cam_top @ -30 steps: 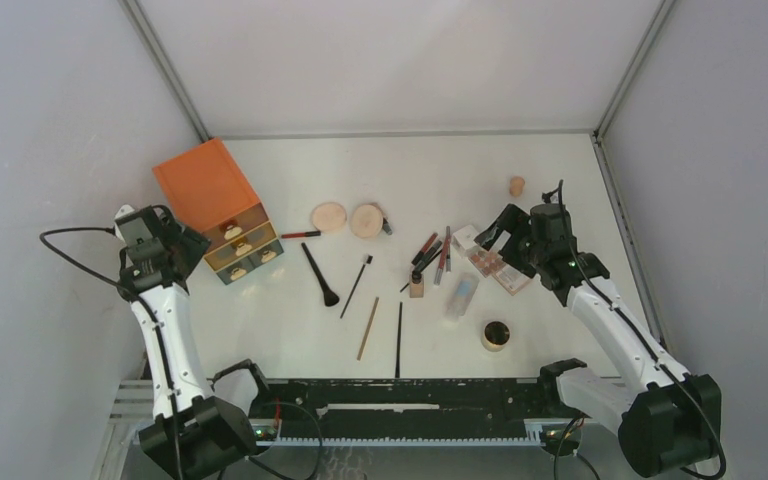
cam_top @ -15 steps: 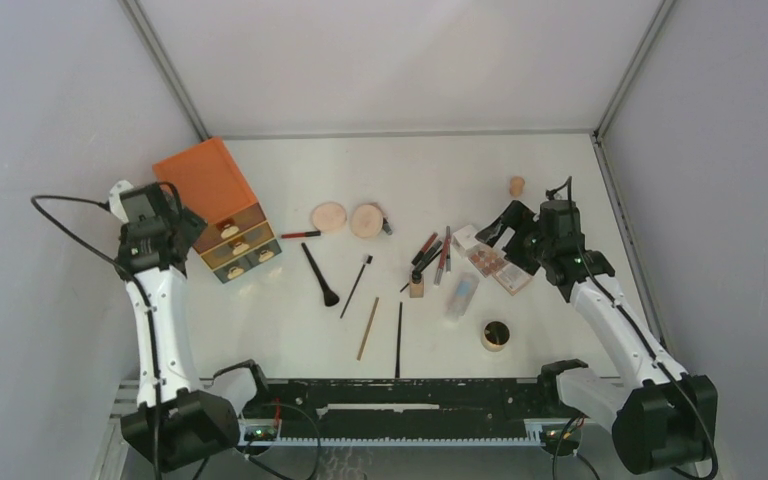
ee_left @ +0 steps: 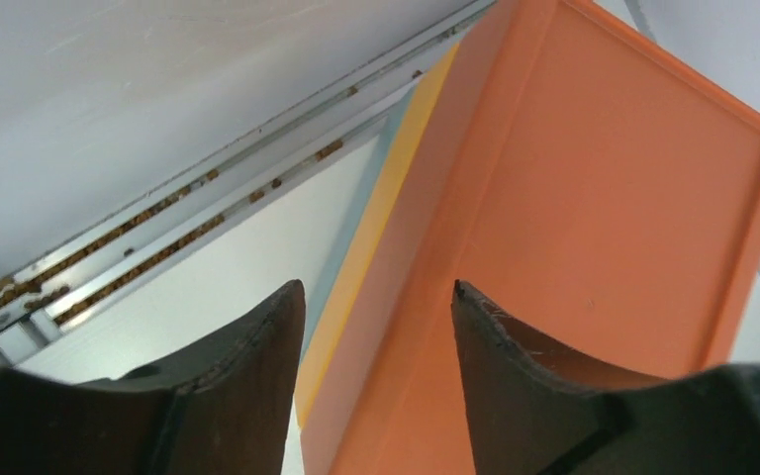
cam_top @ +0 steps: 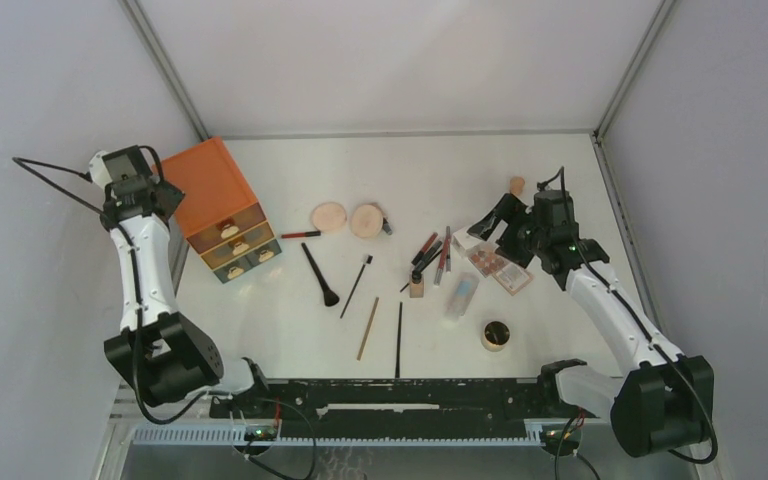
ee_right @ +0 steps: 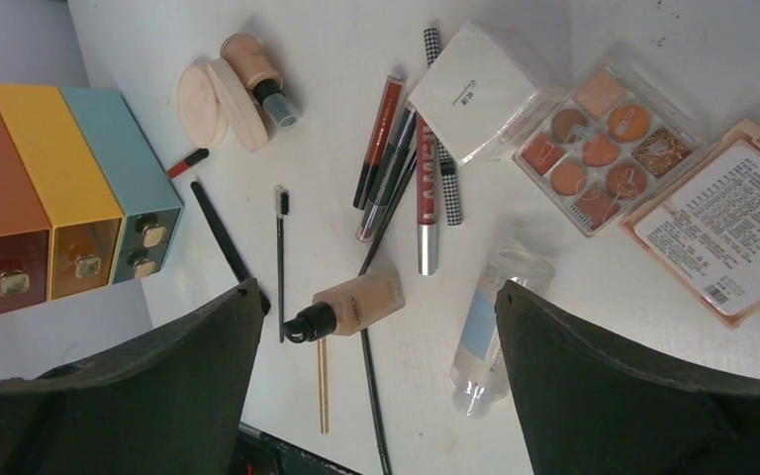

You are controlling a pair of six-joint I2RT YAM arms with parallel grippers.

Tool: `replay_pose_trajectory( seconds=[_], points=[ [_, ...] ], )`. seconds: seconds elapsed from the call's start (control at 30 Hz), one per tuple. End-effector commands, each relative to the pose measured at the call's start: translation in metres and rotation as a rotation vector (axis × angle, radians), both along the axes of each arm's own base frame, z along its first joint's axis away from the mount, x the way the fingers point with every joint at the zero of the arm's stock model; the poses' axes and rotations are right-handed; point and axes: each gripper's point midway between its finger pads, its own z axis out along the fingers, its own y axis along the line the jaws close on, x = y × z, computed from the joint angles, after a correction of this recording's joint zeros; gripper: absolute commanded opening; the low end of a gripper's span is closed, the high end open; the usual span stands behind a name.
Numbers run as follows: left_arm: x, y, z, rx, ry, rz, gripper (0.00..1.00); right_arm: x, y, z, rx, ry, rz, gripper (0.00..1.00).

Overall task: Organize the makeup
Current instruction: Move the storage box to the center of the board.

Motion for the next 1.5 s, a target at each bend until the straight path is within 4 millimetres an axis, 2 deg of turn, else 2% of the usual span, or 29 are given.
replay_pose_trajectory(
  seconds=[0.0, 0.13, 0.33, 0.7, 0.9, 1.03, 1.1, 1.2, 1.33, 1.4, 1.47],
  points=[
    [0.022, 0.007, -0.004, -0.046, -0.078, -0.034, 0.58, 0.015, 0.011, 0.028, 0.023, -0.064, 0.008, 0.93],
    [0.045, -0.012, -0.014, -0.121, -0.116, -0.169, 0.50, 0.017, 0.016, 0.031, 0.015, -0.072, 0.000, 0.93],
    [0.081, -0.034, -0.024, -0.243, -0.137, -0.341, 0.47, 0.016, 0.020, 0.031, 0.014, -0.066, -0.018, 0.92],
    [0.127, -0.035, -0.018, -0.294, -0.204, -0.377, 0.46, 0.002, 0.008, 0.025, -0.043, -0.052, -0.063, 0.92],
    [0.156, -0.066, -0.014, -0.292, -0.185, -0.469, 0.47, 0.002, 0.005, 0.022, -0.050, -0.044, -0.071, 0.92],
    [0.166, -0.085, -0.012, -0.301, -0.183, -0.496, 0.48, 0.000, 0.003, 0.025, -0.051, -0.051, -0.078, 0.92],
    [0.167, -0.092, -0.002, -0.291, -0.194, -0.510, 0.49, -0.002, 0.001, 0.026, -0.055, -0.056, -0.080, 0.92],
    [0.157, -0.093, 0.022, -0.216, -0.192, -0.508, 0.55, -0.006, -0.001, 0.028, -0.063, -0.074, -0.079, 0.92],
    [0.122, -0.091, 0.072, -0.062, -0.221, -0.484, 0.70, -0.008, -0.004, 0.027, -0.070, -0.085, -0.078, 0.93],
    [0.101, -0.091, 0.084, 0.004, -0.224, -0.468, 0.74, -0.009, -0.003, 0.025, -0.071, -0.085, -0.074, 0.93],
    [0.079, -0.095, 0.084, 0.045, -0.223, -0.466, 0.76, -0.009, -0.003, 0.021, -0.070, -0.081, -0.068, 0.93]
  ],
)
